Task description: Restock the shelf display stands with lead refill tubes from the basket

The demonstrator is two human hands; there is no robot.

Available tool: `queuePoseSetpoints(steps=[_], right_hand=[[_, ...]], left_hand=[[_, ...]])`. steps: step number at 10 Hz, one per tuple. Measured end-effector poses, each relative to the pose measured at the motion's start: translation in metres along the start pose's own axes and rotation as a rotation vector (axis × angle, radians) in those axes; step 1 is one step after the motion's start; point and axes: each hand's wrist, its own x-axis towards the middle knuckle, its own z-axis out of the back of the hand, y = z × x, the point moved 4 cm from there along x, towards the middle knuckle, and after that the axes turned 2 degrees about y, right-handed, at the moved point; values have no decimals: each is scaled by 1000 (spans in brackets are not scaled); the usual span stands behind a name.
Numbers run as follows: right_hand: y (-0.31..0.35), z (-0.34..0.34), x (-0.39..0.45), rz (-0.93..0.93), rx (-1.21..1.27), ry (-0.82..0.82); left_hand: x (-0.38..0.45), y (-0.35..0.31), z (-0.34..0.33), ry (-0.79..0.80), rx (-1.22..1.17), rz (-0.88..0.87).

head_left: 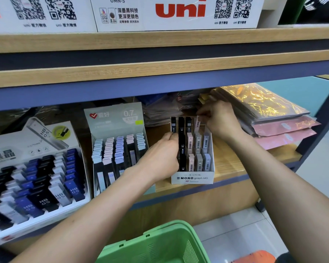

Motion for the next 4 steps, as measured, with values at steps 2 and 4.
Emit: queuePoseSetpoints(steps=[2, 4], right_hand=[[-2, -12, -1, 11, -55, 31], [1, -9, -5, 25, -33, 1]], left_hand=[[2, 3, -1, -12, -12, -7], [4, 8, 0, -42, -26, 13]])
